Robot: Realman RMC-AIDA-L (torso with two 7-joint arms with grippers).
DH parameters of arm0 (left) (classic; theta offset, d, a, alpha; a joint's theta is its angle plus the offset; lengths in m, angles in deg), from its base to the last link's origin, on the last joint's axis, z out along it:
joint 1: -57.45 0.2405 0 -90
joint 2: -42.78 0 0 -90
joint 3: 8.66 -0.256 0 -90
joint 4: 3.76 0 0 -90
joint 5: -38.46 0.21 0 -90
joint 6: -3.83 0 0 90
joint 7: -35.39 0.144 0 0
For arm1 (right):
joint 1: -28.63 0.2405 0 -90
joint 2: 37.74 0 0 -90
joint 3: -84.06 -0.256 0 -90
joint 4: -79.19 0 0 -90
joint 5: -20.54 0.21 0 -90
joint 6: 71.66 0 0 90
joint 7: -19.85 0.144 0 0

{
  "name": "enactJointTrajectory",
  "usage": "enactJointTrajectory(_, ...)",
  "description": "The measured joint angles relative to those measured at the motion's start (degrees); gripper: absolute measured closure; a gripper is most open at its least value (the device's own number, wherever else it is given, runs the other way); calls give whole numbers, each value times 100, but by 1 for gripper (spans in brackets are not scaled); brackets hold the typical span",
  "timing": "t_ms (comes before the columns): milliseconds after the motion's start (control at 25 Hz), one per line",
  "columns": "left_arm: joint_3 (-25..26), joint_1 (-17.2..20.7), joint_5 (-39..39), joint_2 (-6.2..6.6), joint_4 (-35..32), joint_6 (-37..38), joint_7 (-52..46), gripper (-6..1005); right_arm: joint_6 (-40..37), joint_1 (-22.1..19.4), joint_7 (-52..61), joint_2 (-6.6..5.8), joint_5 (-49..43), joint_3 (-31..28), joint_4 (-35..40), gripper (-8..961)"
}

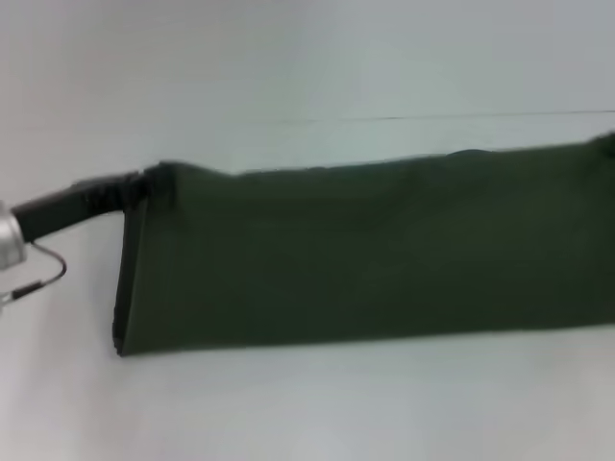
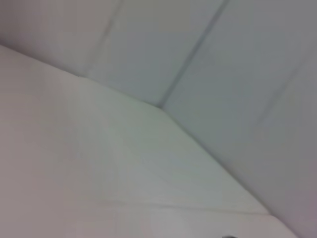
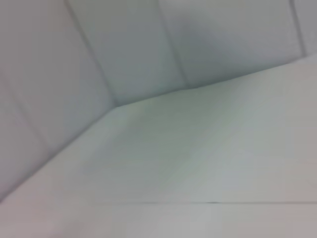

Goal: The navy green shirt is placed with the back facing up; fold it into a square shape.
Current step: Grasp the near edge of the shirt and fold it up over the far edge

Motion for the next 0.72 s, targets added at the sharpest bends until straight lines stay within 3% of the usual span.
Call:
enactJointTrajectory(200,-25,-342,-3,-33,164,-878,35,950,1450,525,-85,139,2,306,-460,927)
enactJointTrajectory(440,-51,-662,-63,-243,252,-2007,292,948,2983,941,-384,331,37,465,-910,927)
enactJointTrajectory(600,-89,-851,-122,-394,301,-2549,581,946,3545,1116,-664,421,125,506,-1150,927)
enactJointTrajectory(720,-228,-938,-122,-415,402,-2774,651,945,3691,1165,-740,462,153,537,-1219,926)
